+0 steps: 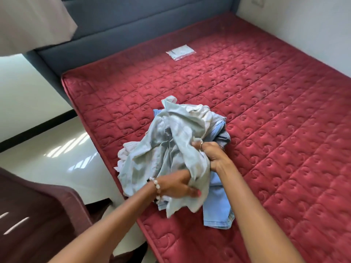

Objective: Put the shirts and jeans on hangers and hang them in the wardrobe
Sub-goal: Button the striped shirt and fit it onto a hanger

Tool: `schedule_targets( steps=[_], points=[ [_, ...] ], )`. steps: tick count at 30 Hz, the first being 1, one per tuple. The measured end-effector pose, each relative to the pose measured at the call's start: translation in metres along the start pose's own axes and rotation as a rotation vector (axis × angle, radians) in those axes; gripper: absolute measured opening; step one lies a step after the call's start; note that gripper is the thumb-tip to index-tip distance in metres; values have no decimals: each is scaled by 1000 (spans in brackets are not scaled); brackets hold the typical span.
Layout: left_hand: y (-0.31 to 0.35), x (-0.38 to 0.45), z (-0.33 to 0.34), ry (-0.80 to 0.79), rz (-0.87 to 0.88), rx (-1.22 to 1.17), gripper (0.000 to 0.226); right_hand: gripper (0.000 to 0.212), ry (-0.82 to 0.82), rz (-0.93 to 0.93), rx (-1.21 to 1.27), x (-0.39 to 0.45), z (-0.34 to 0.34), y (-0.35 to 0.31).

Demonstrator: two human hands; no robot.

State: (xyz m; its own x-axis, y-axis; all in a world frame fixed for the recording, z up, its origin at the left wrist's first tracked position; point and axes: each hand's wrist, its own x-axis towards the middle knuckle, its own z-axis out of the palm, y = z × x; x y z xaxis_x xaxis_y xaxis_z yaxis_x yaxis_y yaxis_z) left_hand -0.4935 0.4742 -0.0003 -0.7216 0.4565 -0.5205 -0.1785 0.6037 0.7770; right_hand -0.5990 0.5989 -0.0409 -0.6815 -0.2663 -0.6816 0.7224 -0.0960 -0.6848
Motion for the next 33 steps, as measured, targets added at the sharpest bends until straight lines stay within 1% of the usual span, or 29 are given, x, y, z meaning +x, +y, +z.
schedule_targets(
  steps=[1,2,3,4,5,6,7,8,9,10,11,12,13,14,15,16,17,18,19,20,22,23,25,27,28,29,31,32,33],
  points=[
    [2,-7,7,-80,-32,52,19,13,51,-28,-15,-7,-1,5],
    [0,-11,10,-113,-70,74,24,19,77,-78,-41,-15,-6,9],
    [-4,-15,9,-92,-105,62,29,24,83,-141,-49,-22,-12,11],
    [-9,-18,10,25,-131,41,31,27,75,-217,-52,-32,-18,13],
    [-12,-21,9,251,-162,-16,33,29,64,-295,-57,-44,-24,15],
    [-10,-24,9,539,-160,-115,35,29,48,-372,-66,-58,-27,17],
    [-2,-26,8,774,-134,-248,38,28,26,-446,-85,-74,-27,18],
    [10,-28,5,864,-77,-387,42,26,-18,-513,-110,-89,-25,21],
    [25,-31,3,831,-37,-504,50,25,-69,-572,-157,-105,-24,25],
    [40,-35,4,729,-24,-593,61,24,-136,-619,-227,-121,-21,29],
    [53,-41,6,637,-44,-620,73,27,-221,-662,-315,-138,-19,33],
    [61,-45,10,596,-61,-579,80,32,-318,-696,-423,-152,-19,38],
    [61,-46,15,611,-90,-486,76,35,-416,-704,-540,-164,-19,42],
    [61,-49,22,670,-99,-366,59,36,-522,-694,-647,-179,-21,45],
    [61,-56,27,745,-96,-260,35,35,-634,-655,-727,-195,-25,47],
    [65,-65,32,803,-66,-204,17,35,-738,-585,-770,-210,-31,49],
    [70,-74,35,836,-5,-170,19,35,-811,-502,-773,-223,-40,51],
    [77,-83,35,849,81,-171,23,34,-834,-424,-749,-231,-50,52],
    [86,-94,37,843,175,-204,21,31,-786,-381,-721,-239,-62,55],
    [96,-106,38,811,271,-256,15,26,-679,-364,-670,-242,-75,57],
    [119,-130,38,787,415,-335,13,22,-290,-453,-608,-246,-98,63],
    [130,-139,37,784,465,-368,14,22,-139,-527,-567,-247,-106,63],
    [156,-159,38,760,570,-397,18,36,81,-665,-527,-255,-112,63],
    [180,-175,40,732,640,-395,20,56,223,-824,-625,-260,-114,59],
    [190,-180,41,727,657,-390,20,63,260,-888,-721,-257,-117,57],
    [200,-186,43,714,675,-396,20,70,242,-910,-781,-258,-120,55],
    [215,-193,45,686,713,-416,21,74,139,-803,-679,-246,-133,56],
    [222,-197,47,697,727,-397,22,66,118,-789,-581,-259,-135,54],
    [226,-201,46,737,732,-368,21,52,123,-821,-451,-276,-133,51]
  ],
)
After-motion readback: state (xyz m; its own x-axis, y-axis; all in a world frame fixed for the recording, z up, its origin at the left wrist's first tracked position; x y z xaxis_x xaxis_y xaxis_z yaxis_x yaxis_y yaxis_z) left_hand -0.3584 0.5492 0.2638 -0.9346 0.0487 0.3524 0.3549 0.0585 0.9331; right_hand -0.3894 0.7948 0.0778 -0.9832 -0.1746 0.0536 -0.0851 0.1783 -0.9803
